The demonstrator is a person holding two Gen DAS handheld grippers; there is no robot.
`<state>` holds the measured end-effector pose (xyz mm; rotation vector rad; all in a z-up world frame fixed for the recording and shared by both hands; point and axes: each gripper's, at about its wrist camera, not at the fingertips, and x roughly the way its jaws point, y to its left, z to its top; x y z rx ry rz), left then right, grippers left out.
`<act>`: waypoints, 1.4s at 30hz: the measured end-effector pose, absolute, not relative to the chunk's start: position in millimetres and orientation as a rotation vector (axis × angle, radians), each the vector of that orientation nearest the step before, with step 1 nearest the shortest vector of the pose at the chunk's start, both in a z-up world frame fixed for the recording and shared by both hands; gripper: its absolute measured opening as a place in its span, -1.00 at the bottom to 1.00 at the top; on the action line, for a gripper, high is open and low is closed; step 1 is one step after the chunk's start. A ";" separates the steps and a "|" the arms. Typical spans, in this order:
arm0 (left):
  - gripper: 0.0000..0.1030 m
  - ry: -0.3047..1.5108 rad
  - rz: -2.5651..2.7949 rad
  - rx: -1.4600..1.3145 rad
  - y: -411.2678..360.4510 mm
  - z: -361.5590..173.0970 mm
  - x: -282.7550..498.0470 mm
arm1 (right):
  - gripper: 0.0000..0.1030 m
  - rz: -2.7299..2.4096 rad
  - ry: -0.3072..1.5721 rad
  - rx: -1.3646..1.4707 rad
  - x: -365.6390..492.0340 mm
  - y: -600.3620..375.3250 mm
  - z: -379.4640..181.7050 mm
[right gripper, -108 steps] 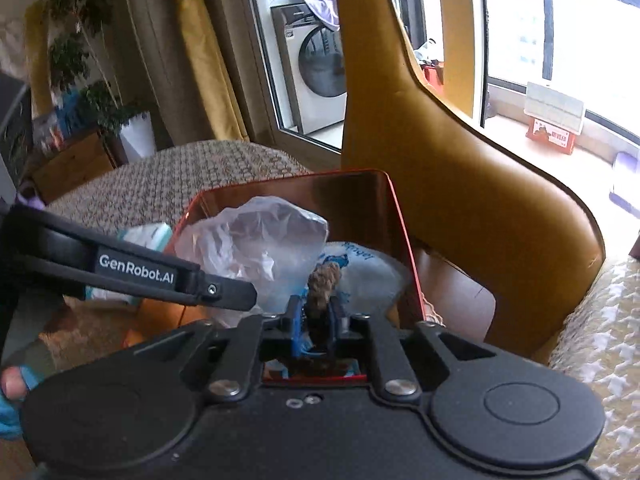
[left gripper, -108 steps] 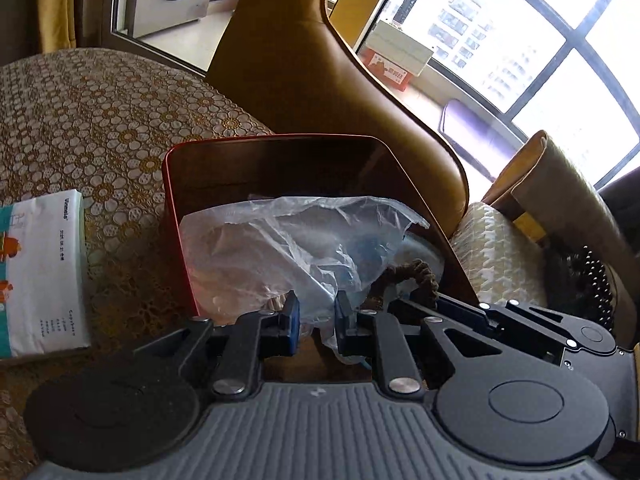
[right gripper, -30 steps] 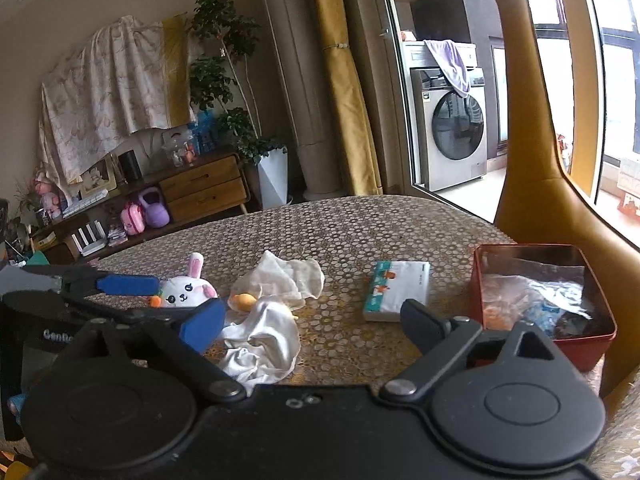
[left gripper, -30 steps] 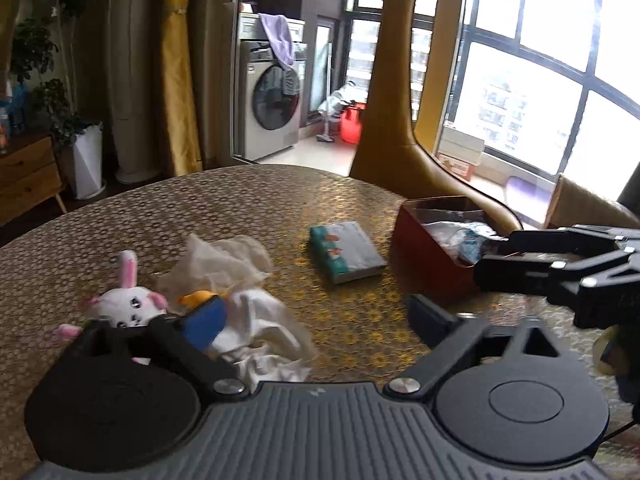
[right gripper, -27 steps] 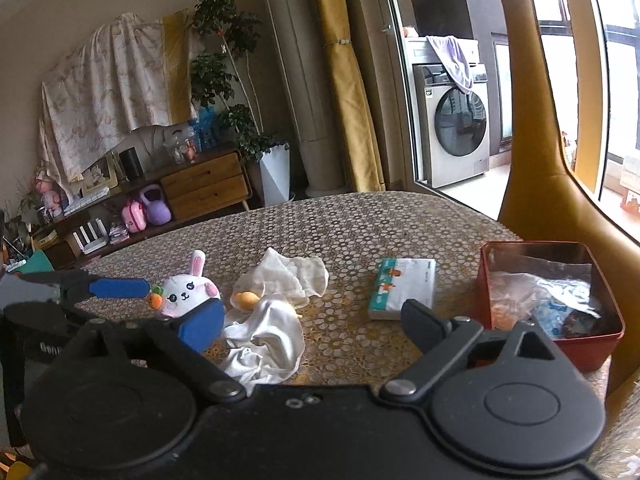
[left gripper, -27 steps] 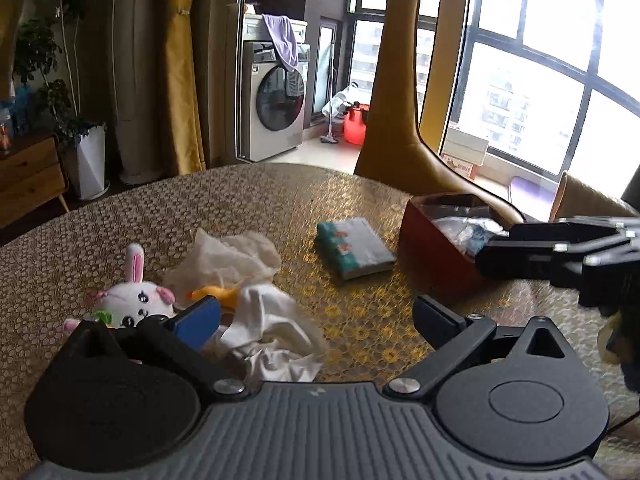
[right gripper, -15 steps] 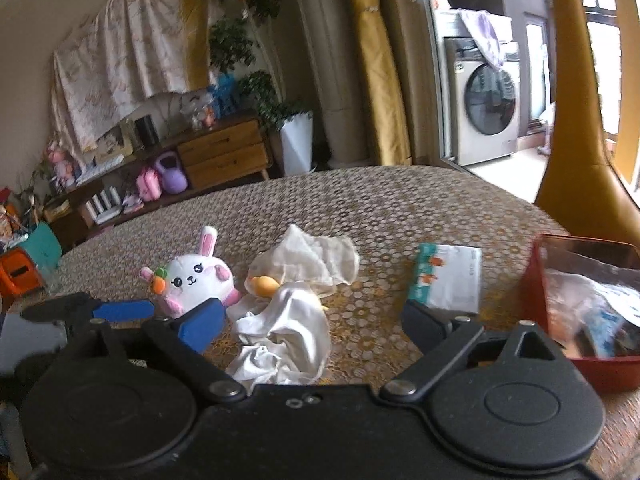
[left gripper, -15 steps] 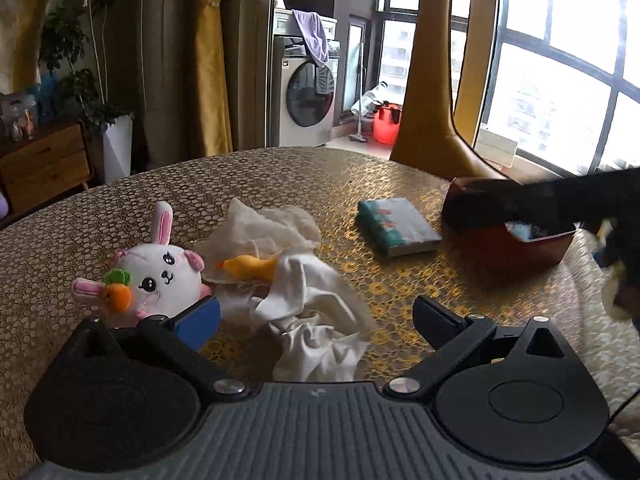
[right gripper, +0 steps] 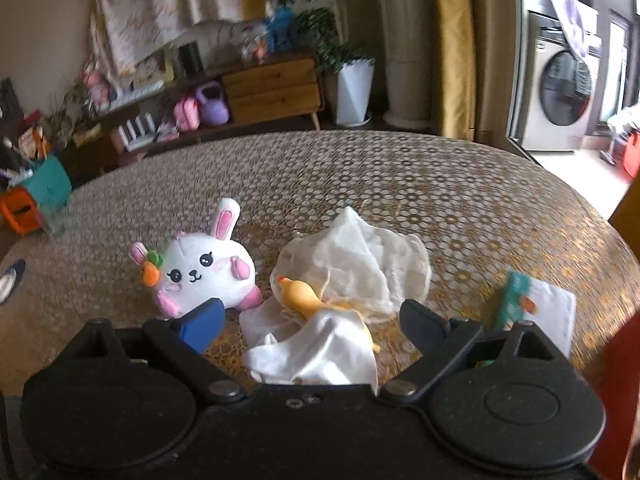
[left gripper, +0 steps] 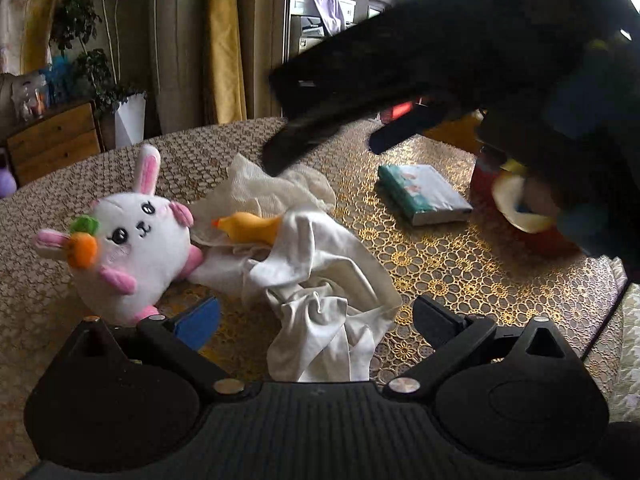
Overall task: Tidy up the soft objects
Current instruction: 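Grasp the white cloth with the left tool while the right tool grasps the yellow rubber chicken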
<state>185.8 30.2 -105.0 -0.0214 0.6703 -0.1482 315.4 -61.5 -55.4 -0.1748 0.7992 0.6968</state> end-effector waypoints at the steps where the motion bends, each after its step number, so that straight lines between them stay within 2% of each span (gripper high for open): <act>1: 1.00 0.677 -0.145 -0.027 29.5 -108.1 187.9 | 0.79 0.703 0.806 -0.183 320.1 -56.6 -58.1; 3: 1.00 0.692 -0.144 -0.039 29.0 -115.1 192.4 | 0.75 0.710 0.820 -0.193 327.9 -48.2 -64.5; 8: 1.00 0.703 -0.138 -0.038 26.2 -127.0 201.1 | 0.48 0.744 0.867 -0.236 342.2 -28.6 -81.8; 12: 1.00 0.717 -0.133 -0.054 27.1 -134.4 208.7 | 0.38 0.780 0.901 -0.262 349.6 -15.9 -94.1; 14: 1.00 0.719 -0.130 -0.057 27.5 -137.5 211.3 | 0.17 0.794 0.916 -0.273 352.2 -10.8 -99.3; 17: 1.00 0.721 -0.128 -0.057 27.2 -141.3 214.4 | 0.03 0.799 0.931 -0.271 356.6 -6.2 -104.5; 21: 0.98 0.721 -0.122 -0.053 25.8 -144.3 218.0 | -0.01 0.789 0.933 -0.287 360.4 -2.6 -110.8; 23: 0.98 0.723 -0.120 -0.050 24.7 -146.3 220.2 | -0.12 0.777 0.931 -0.289 361.9 -1.5 -113.7; 26: 0.96 0.720 -0.120 -0.041 22.8 -148.2 221.2 | -0.16 0.767 0.932 -0.284 362.6 -4.1 -115.3; 28: 0.84 0.719 -0.115 -0.027 21.1 -149.7 221.9 | -0.19 0.759 0.923 -0.308 361.4 -4.3 -116.5; 31: 0.54 0.709 -0.104 -0.009 18.7 -148.1 221.9 | -0.33 0.744 0.917 -0.300 360.6 -4.9 -116.6; 33: 0.24 0.705 -0.104 -0.007 18.1 -146.4 222.1 | -0.39 0.735 0.914 -0.290 360.2 -6.1 -116.0; 35: 0.12 0.710 -0.106 -0.010 18.2 -145.6 222.5 | -0.42 0.733 0.909 -0.277 359.4 -8.4 -113.7; 38: -0.18 0.709 -0.102 -0.013 17.9 -144.6 222.5 | -0.46 0.720 0.889 -0.263 355.4 -15.2 -108.6; 42: -0.39 0.711 -0.103 -0.006 17.4 -142.6 221.4 | -0.48 0.703 0.864 -0.209 350.2 -26.2 -95.5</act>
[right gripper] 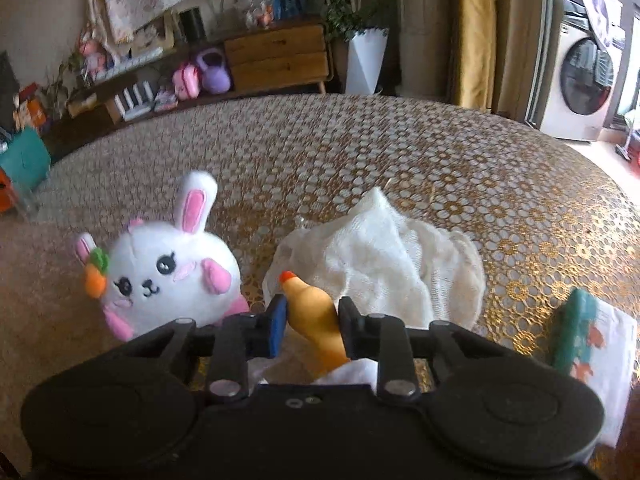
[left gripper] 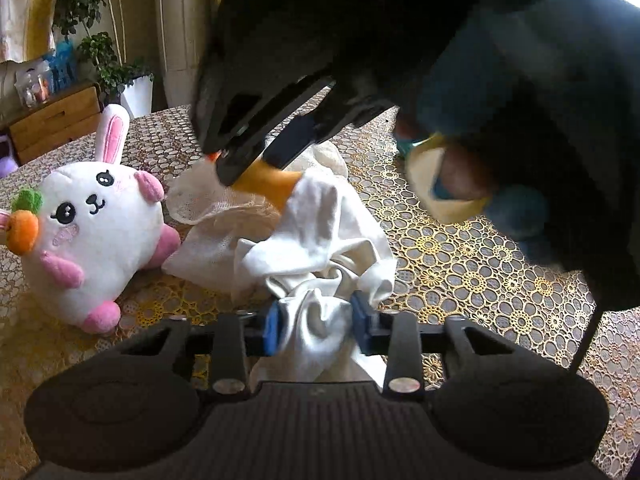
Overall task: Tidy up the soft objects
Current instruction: 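Grasp the white cloth with the left tool while the right tool grasps the yellow rubber chicken, then carry the white cloth and rubber chicken over the red tin with both tools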
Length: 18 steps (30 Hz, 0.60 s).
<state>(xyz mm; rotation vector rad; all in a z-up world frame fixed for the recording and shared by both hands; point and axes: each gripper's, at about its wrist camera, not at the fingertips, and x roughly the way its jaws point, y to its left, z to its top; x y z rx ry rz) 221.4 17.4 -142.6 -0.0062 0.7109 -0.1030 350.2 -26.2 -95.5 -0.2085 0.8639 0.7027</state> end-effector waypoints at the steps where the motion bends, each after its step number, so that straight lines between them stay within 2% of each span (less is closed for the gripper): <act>1: -0.42 0.712 -0.103 -0.006 17.2 -142.0 221.0 | -0.49 0.699 0.857 -0.196 349.1 -27.5 -93.0; 3: -0.66 0.715 -0.099 -0.003 18.7 -139.5 221.1 | -0.49 0.685 0.841 -0.169 345.5 -38.3 -87.3; 9: -0.74 0.724 -0.106 -0.026 20.2 -129.2 212.4 | -0.51 0.639 0.803 -0.085 334.2 -73.6 -74.2; 18: -0.76 0.711 -0.127 -0.029 15.3 -102.4 199.5 | -0.53 0.593 0.772 0.023 300.2 -123.3 -58.5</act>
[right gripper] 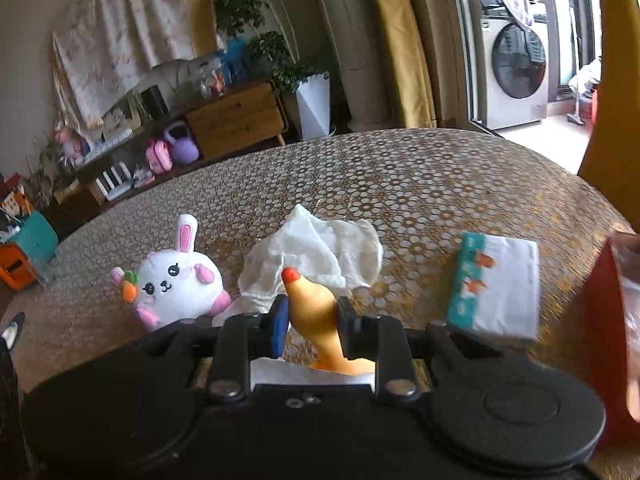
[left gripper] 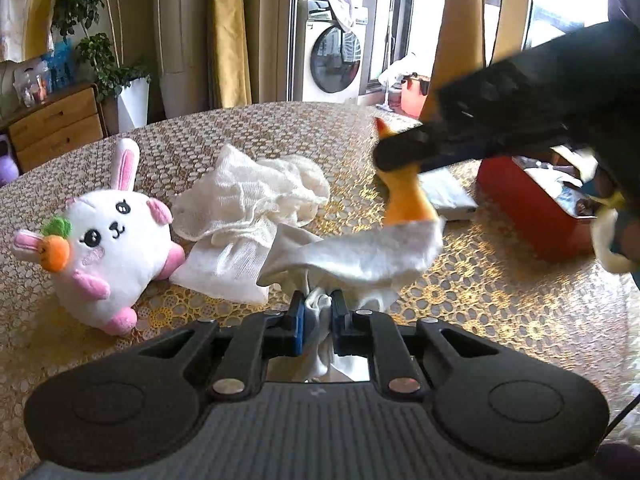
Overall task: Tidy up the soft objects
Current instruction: 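Carry the white cloth and rubber chicken over the red tin with both tools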
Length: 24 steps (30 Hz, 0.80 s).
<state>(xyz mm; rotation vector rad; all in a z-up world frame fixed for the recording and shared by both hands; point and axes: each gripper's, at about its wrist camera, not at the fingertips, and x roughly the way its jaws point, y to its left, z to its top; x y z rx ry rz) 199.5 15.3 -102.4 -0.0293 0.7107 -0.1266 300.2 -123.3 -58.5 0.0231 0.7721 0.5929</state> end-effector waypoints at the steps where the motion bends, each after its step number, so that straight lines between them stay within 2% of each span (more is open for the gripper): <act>1: -0.76 0.706 -0.131 -0.028 14.3 -99.2 197.0 | -0.53 0.591 0.767 0.031 296.0 -127.8 -56.2; 24: -0.76 0.707 -0.245 -0.064 -37.0 -13.3 173.6 | -0.55 0.497 0.603 0.189 222.8 -247.3 9.0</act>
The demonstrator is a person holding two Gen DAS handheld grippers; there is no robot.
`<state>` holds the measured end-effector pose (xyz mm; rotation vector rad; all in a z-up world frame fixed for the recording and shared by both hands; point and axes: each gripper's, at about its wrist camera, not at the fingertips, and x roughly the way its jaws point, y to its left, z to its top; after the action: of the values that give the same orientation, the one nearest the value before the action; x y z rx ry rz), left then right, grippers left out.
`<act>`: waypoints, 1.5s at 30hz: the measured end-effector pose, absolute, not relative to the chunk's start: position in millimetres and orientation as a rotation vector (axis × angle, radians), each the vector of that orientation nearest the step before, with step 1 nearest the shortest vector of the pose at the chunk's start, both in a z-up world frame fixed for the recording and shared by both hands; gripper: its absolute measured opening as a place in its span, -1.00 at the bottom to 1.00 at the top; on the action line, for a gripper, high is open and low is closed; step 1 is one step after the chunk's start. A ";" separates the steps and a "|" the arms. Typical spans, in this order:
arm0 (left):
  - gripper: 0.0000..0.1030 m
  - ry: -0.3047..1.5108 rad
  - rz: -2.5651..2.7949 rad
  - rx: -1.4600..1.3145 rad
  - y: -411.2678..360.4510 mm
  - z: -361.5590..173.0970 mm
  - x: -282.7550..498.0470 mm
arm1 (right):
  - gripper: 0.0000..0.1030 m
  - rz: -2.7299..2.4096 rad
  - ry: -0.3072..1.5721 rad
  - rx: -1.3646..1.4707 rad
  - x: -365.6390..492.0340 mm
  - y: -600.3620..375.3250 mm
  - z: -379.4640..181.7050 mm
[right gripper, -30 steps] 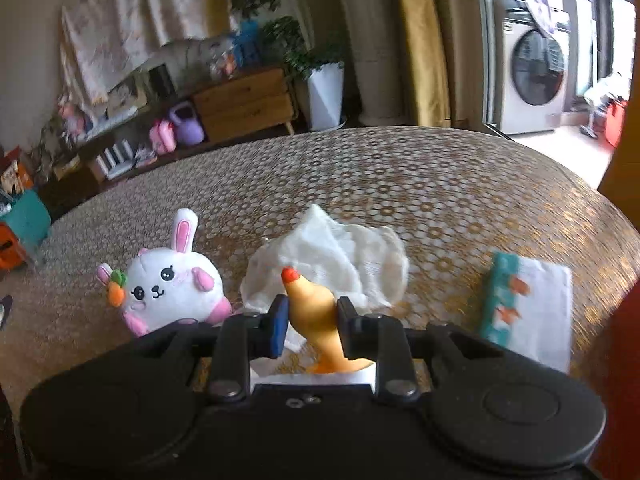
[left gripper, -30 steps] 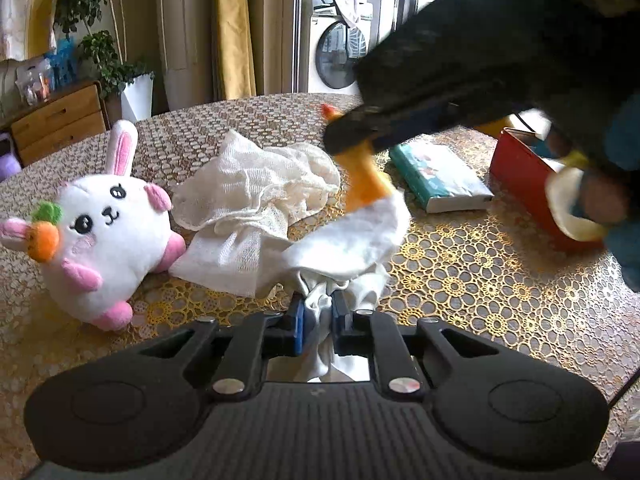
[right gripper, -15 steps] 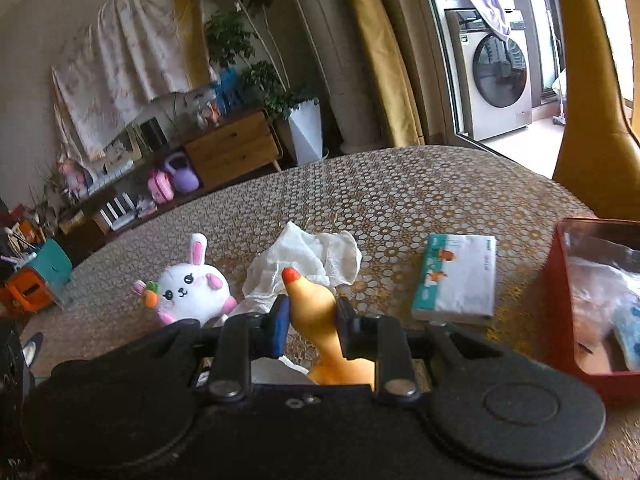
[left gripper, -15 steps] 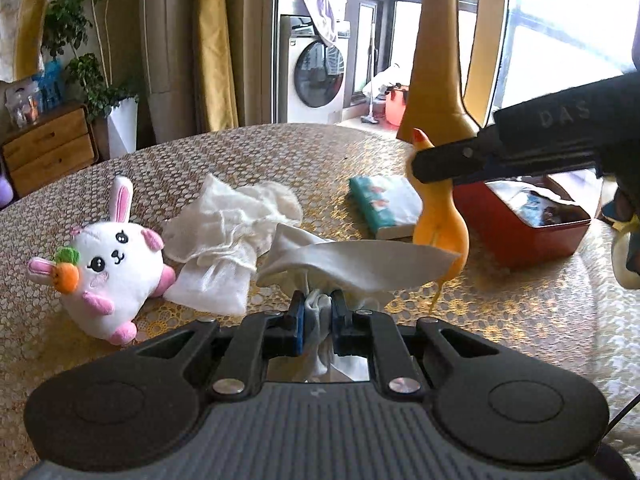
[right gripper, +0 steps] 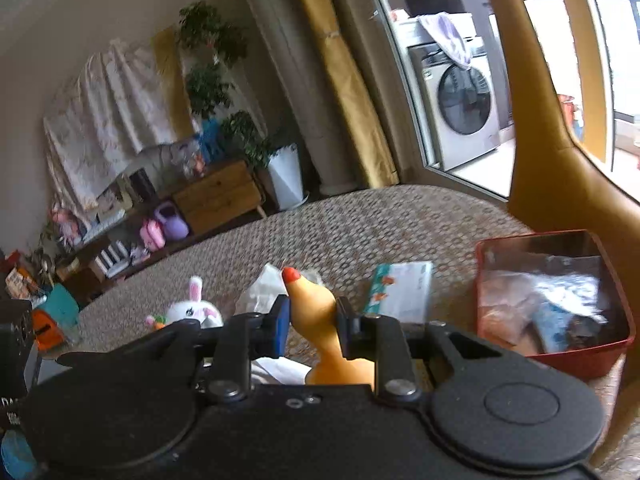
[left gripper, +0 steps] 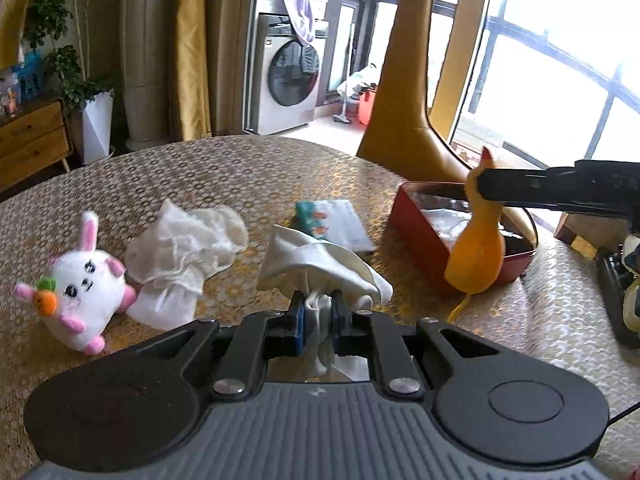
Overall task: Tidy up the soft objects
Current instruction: 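Carry the white cloth and rubber chicken over the red tin with both tools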
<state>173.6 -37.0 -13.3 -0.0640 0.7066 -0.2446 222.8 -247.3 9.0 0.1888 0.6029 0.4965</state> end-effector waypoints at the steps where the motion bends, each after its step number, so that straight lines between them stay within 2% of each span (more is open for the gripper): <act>1: -0.76 0.706 -0.251 -0.058 -41.0 -10.2 175.5 | -0.55 0.489 0.594 0.192 221.7 -252.8 11.9; 18: -0.76 0.707 -0.385 0.011 -148.1 29.8 221.1 | -0.55 0.280 0.569 0.249 236.2 -343.9 19.4; 28: -0.76 0.778 -0.420 0.030 -210.7 17.4 267.1 | -0.55 0.196 0.534 0.288 259.4 -385.4 9.6; 45: -0.76 0.906 -0.437 -0.069 -267.1 -27.0 350.9 | -0.54 0.130 0.604 0.391 305.0 -423.1 -50.1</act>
<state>350.9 -267.1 -27.0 -0.0693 0.9060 -0.4370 305.0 -423.1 -50.1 0.3906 0.6044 0.1302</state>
